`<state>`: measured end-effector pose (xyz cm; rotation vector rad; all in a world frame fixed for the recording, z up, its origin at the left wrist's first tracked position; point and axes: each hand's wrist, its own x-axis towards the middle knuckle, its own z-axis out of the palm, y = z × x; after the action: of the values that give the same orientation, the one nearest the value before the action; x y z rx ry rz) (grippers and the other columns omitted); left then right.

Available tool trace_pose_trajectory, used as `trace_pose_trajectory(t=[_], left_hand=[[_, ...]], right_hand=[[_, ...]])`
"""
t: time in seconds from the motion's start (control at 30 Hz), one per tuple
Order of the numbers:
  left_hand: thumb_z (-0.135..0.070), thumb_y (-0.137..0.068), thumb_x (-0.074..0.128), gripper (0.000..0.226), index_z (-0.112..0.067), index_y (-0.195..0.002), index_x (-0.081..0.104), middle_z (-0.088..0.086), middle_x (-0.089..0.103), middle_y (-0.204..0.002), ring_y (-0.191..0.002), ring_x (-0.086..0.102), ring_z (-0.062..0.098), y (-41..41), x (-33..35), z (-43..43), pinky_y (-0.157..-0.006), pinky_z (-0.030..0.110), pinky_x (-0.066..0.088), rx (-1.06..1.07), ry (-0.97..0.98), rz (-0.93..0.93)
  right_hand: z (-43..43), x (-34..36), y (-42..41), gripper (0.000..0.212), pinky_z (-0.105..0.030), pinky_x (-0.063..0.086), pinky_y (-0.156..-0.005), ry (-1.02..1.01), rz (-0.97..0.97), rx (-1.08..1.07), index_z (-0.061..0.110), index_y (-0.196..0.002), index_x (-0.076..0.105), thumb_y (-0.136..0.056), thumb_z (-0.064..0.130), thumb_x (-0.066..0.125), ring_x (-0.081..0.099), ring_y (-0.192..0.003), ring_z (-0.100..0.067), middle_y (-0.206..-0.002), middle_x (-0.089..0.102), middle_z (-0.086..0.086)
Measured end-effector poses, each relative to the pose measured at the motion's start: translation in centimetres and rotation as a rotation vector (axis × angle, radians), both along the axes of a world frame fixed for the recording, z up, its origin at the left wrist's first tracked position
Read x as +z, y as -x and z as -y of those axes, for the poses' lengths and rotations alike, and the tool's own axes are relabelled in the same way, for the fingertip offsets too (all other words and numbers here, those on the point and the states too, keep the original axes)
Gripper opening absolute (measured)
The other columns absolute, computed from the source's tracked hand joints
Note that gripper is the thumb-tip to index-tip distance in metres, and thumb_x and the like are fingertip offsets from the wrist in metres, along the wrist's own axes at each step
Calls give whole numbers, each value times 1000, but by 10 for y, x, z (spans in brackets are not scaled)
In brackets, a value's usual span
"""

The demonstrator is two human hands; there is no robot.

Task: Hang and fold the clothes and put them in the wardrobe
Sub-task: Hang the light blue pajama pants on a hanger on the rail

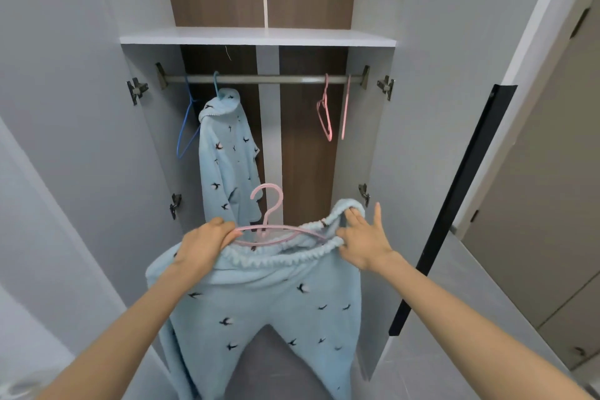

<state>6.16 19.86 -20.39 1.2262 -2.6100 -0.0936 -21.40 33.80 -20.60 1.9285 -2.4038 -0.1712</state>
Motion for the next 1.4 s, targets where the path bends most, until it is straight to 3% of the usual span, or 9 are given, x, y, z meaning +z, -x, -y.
trace_pose_trajectory(t=[0.13, 0.23, 0.3, 0.4, 0.53, 0.63, 0.73, 1.03, 1.4], left_hand=[[-45, -97, 36, 34, -22, -79, 54, -2, 50, -81, -79, 52, 19, 27, 5, -8, -65, 33, 42, -74, -131, -185], [-43, -96, 43, 31, -24, -82, 61, -9, 50, -76, -74, 50, 13, 41, 15, -9, -60, 28, 37, -101, -95, -342], [-41, -95, 48, 26, -25, -82, 64, -9, 54, -75, -72, 50, 10, 43, 24, -6, -58, 23, 34, -104, -62, -463], [-41, -92, 53, 23, -34, -71, 59, -9, 58, -75, -70, 50, 5, 41, 37, 2, -59, 23, 36, -132, -90, -561], [-40, -87, 61, 24, -27, -67, 61, -12, 58, -65, -63, 49, 2, 41, 48, 7, -60, 22, 36, -210, -228, -598], [-36, -82, 68, 15, -26, -73, 61, -16, 61, -65, -61, 52, -2, 41, 54, 7, -59, 12, 39, -240, -300, -611], [-30, -78, 74, 17, -22, -87, 63, -12, 61, -79, -71, 54, -3, 41, 56, 8, -66, 7, 40, -250, -314, -606], [-9, -84, 68, 27, -15, -108, 59, -3, 55, -101, -97, 49, 9, 32, 51, 14, -80, 8, 38, -126, -313, -570], [1, -89, 51, 25, -12, -99, 70, -9, 61, -80, -68, 50, 3, 33, 57, 22, -58, 3, 38, -43, -133, -518]], right_hand=[[19, 37, -18, 25, -68, -15, -106, 125, 158, 100, 24, -103, 62, -90, 32, 42, 22, -138, -20, -139, 32, -6], [23, 56, -18, 17, -50, 17, -112, 223, 183, 163, 19, -95, 62, -88, 29, 50, 35, -128, -22, -132, 43, -3], [21, 67, -11, 15, -32, 36, -87, 271, 166, 218, 16, -98, 57, -83, 21, 55, 41, -116, -22, -119, 51, -3], [16, 78, -1, 25, -27, 29, -55, 337, 252, 249, 20, -89, 34, -76, 9, 53, 47, -89, -24, -92, 51, 0], [13, 75, -6, 32, -28, 27, -46, 340, 372, 169, 25, -90, 25, -75, 19, 52, 43, -55, -19, -69, 46, 4], [17, 71, -8, 13, -29, 37, -56, 286, 478, 70, 29, -80, 47, -74, 37, 55, 53, -62, -14, -65, 56, 8], [21, 64, -6, 37, -29, 38, -58, 291, 510, -12, 27, -66, 55, -82, 59, 53, 54, -63, -9, -60, 58, 11], [15, 63, 7, 39, -18, 37, -60, 397, 923, -14, 26, -57, 69, -72, 62, 66, 52, -48, 4, -53, 61, 15], [14, 66, 8, 38, -23, 33, -59, 506, 814, -183, 37, -60, 69, -78, 67, 57, 52, -54, 12, -52, 59, 23]])
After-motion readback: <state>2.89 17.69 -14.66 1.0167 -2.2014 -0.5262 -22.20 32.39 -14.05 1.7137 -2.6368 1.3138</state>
